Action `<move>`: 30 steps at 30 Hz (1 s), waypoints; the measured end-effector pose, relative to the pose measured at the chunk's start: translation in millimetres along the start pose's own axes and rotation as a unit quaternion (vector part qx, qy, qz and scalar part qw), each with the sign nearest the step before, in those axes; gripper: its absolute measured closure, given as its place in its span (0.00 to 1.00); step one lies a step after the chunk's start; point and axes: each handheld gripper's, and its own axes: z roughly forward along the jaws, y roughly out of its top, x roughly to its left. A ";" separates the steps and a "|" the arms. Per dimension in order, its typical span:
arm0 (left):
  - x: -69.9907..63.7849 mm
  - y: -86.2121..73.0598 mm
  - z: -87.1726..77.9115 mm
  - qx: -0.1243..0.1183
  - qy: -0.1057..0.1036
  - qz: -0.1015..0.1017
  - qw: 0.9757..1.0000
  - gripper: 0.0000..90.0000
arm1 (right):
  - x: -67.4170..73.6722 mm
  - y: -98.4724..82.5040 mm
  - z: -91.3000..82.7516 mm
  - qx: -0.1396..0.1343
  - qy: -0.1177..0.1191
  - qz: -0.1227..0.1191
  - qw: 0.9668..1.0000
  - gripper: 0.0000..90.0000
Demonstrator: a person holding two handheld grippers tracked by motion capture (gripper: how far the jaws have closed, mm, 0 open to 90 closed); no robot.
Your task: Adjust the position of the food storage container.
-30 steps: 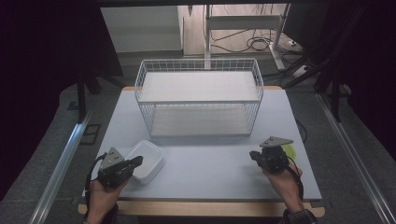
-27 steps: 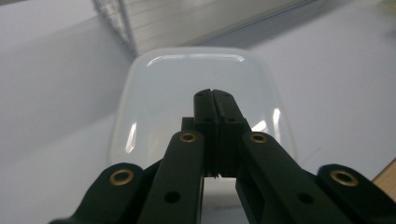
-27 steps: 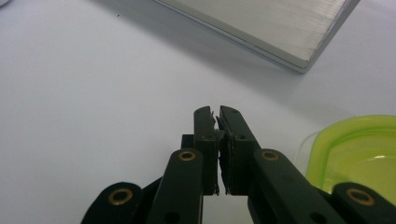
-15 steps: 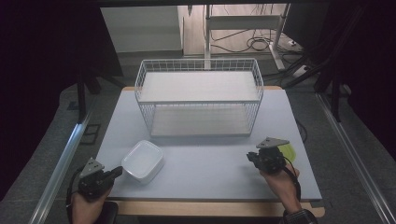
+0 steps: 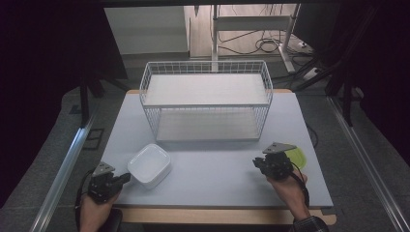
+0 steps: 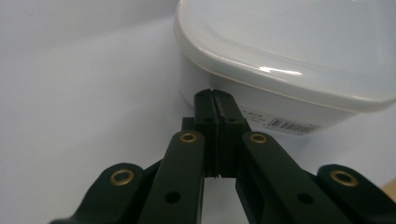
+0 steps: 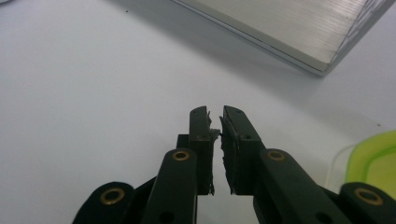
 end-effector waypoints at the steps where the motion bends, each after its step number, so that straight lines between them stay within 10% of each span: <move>1: 1.3 2.0 2.7 0.001 -0.001 -0.001 1.000 1.00 | 0.5 0.3 0.4 0.000 0.000 0.000 1.000 0.91; 12: 8.8 26.6 32.2 0.006 -0.015 0.006 1.000 1.00 | 5.2 4.1 6.7 -0.003 0.012 -0.005 1.000 0.96; 30: -32.2 60.8 71.9 0.019 -0.066 0.068 0.995 1.00 | 15.0 10.2 18.9 -0.004 0.025 -0.012 1.000 0.98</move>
